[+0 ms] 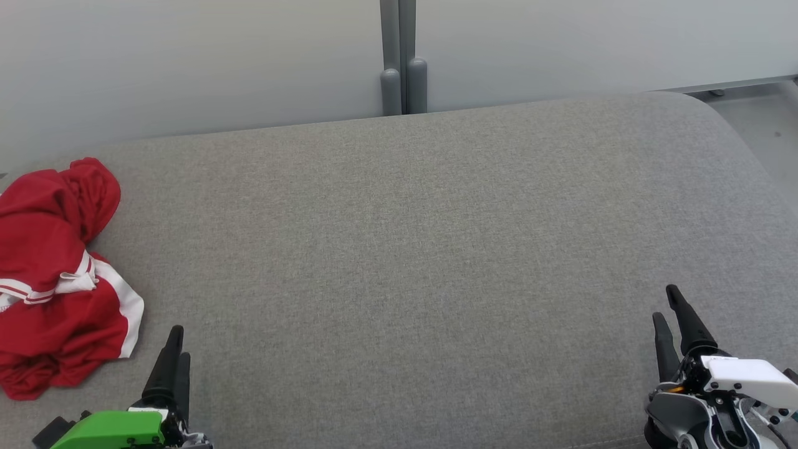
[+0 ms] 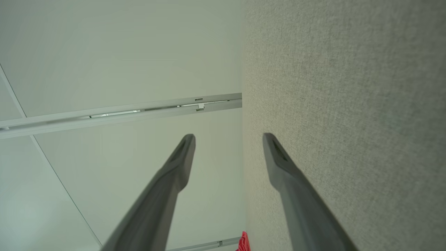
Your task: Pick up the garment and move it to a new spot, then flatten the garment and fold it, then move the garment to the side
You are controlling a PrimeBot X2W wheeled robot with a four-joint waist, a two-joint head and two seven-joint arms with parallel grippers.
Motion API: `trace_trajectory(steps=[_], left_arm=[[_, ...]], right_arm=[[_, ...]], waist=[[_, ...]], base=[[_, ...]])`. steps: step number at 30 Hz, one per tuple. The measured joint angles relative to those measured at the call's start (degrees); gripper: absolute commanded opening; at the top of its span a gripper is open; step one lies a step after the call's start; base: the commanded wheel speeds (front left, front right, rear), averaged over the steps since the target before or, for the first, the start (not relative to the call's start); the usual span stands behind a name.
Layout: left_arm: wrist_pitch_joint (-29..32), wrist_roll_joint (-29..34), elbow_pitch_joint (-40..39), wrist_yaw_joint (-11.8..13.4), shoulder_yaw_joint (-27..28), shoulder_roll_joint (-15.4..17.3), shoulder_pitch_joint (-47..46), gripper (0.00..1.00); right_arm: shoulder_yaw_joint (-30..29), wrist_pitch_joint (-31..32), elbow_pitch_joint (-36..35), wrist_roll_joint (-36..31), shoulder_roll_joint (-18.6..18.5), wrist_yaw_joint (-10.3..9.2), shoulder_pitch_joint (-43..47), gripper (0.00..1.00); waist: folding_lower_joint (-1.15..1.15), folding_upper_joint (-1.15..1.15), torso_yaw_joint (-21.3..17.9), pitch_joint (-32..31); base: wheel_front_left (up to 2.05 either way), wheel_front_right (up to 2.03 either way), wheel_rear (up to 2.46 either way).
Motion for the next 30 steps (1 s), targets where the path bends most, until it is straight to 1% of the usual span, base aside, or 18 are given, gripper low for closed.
trace_trajectory(steps=[7,15,21,23,24,28,30], left_arm=[[-1.4,3.6,-1.1,0.3,-0.6,0.0,0.0,1.0],[-2.8,10.9,-4.0,1.5,-0.4,0.0,-0.1,1.0],[-4.0,18.1,-6.5,2.3,-0.6,0.2,-0.3,1.0],[-4.3,20.7,-7.1,2.8,-0.8,0.3,-0.4,1.0],[-4.7,23.2,-7.8,2.9,-1.1,0.5,-0.4,1.0],[-5.4,28.1,-9.2,3.5,-1.9,0.8,-0.4,1.0],[-5.8,30.9,-9.9,4.1,-2.4,1.1,-0.4,1.0]], right_arm=[[0.9,-1.5,-0.7,-3.6,0.0,-0.44,0.0,1.0],[1.1,-3.0,-3.4,-11.0,-0.2,-1.02,-0.4,1.0],[2.6,-4.0,-5.5,-17.9,-0.9,-1.54,-1.3,1.0],[3.1,-4.6,-6.2,-20.2,-1.1,-1.99,-1.3,1.0],[3.8,-5.0,-6.8,-22.6,-1.3,-2.3,-1.3,1.0],[5.2,-5.7,-8.0,-27.3,-1.5,-2.56,-1.4,1.0],[6.0,-6.0,-8.5,-29.7,-1.6,-3.05,-1.5,1.0]], waist=[[0.0,0.0,0.1,-0.1],[0.0,0.0,0.1,-0.2],[0.0,0.0,0.2,-0.2],[0.0,0.0,0.2,-0.1],[0.0,0.0,0.2,-0.1],[0.0,0.0,0.2,-0.1],[0.0,0.0,0.3,-0.1]], base=[[0.0,0.0,0.0],[0.0,0.0,0.0],[0.0,0.0,0.0],[0.0,0.0,0.0],[0.0,0.0,0.0],[0.0,0.0,0.0],[0.0,0.0,0.0]])
